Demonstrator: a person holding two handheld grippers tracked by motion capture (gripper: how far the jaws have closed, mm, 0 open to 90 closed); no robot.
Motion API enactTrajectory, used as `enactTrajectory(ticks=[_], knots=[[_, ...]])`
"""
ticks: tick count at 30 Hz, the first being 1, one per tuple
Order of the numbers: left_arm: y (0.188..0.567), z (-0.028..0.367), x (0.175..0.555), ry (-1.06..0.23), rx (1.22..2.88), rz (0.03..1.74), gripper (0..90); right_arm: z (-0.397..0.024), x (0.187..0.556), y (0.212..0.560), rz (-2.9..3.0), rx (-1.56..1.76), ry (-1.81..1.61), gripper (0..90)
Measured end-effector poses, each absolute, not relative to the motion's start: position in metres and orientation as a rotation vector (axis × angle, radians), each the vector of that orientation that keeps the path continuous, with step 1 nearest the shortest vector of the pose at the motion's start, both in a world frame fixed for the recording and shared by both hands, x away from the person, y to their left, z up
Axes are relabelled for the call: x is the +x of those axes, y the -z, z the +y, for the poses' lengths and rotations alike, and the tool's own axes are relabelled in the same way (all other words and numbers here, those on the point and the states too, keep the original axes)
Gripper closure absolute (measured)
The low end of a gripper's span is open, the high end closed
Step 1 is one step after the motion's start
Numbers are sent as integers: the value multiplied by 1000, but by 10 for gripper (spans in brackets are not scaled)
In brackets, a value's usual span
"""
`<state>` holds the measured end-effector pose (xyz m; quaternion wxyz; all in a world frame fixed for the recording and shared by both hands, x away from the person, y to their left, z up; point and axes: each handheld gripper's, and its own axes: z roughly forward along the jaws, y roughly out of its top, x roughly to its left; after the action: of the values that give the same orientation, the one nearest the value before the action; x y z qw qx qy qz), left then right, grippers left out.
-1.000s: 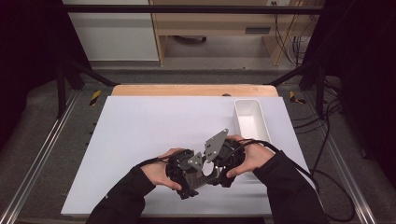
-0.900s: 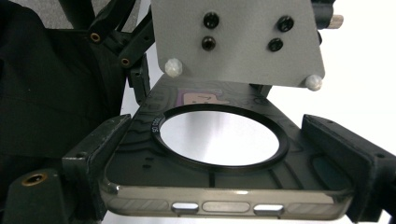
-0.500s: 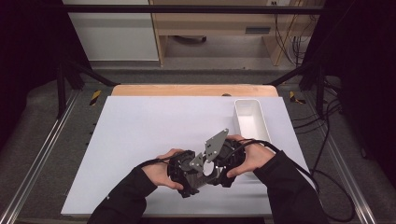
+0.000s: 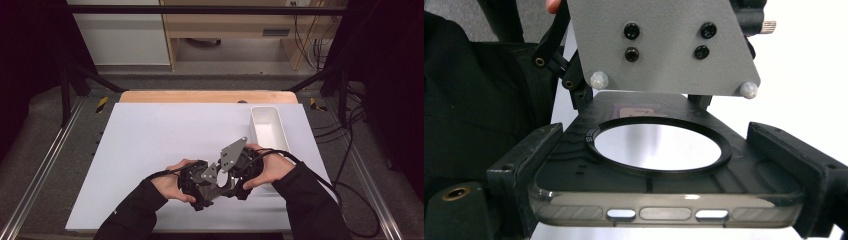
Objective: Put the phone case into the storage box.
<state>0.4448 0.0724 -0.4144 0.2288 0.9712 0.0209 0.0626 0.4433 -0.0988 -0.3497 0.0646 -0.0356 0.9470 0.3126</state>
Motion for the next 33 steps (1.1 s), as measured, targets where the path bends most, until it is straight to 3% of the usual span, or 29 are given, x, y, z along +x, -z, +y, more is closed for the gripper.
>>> enactTrajectory(ticks=[12, 33], knots=[[415, 76, 445, -179, 2651, 82, 115, -99, 443, 350, 2834, -98, -986, 43], [413, 93, 447, -173, 2547, 134, 114, -135, 439, 339, 2656, 47, -1264, 22]])
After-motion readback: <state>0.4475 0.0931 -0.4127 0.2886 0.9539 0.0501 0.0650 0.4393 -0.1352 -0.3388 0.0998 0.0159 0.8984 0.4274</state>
